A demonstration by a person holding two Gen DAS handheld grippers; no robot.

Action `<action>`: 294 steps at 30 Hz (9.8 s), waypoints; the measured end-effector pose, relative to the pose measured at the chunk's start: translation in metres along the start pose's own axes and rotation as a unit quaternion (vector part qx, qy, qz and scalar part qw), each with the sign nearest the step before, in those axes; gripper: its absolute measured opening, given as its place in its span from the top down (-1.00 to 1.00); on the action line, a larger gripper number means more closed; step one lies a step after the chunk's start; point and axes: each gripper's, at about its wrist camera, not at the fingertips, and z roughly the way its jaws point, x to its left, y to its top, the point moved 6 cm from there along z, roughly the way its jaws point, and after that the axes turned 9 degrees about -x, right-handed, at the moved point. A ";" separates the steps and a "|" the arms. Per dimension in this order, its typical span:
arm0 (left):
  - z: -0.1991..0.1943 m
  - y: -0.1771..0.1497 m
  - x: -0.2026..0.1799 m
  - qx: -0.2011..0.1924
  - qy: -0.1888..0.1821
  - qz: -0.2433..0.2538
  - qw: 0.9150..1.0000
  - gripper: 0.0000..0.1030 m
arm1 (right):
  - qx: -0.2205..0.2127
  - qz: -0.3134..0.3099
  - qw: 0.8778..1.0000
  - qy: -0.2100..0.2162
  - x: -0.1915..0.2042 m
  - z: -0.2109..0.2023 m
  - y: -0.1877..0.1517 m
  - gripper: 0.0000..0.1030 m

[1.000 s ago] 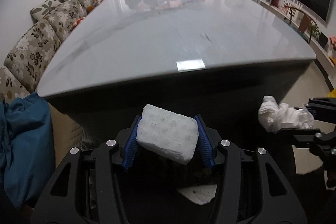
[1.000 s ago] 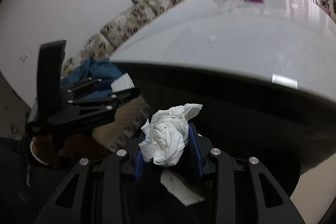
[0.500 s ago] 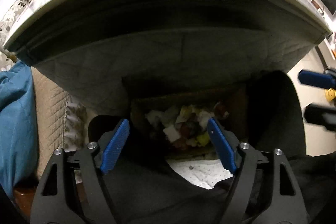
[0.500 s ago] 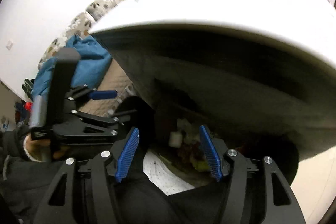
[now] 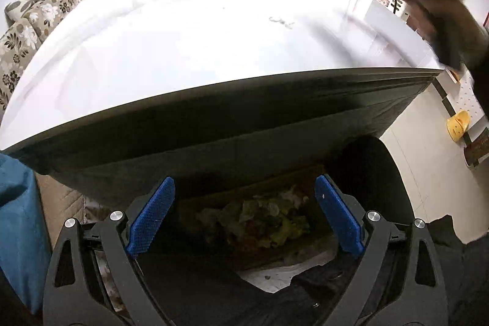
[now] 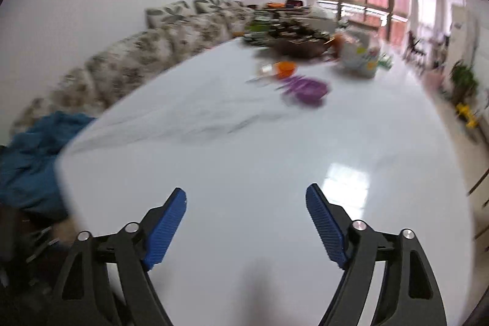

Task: Collect trash

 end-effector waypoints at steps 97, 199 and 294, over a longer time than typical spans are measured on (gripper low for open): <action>-0.008 -0.026 0.028 0.008 0.110 -0.004 0.994 -0.69 | 0.137 0.052 0.984 0.100 0.141 -0.109 -0.201 -0.67; 0.278 0.407 0.128 -0.046 0.093 -0.047 0.994 -0.79 | 0.109 0.036 0.991 -0.066 -0.147 0.320 0.161 0.73; 0.051 0.199 0.097 -0.133 0.183 -0.097 0.969 -0.84 | -0.003 0.108 0.973 -0.203 -0.003 0.002 -0.003 -0.91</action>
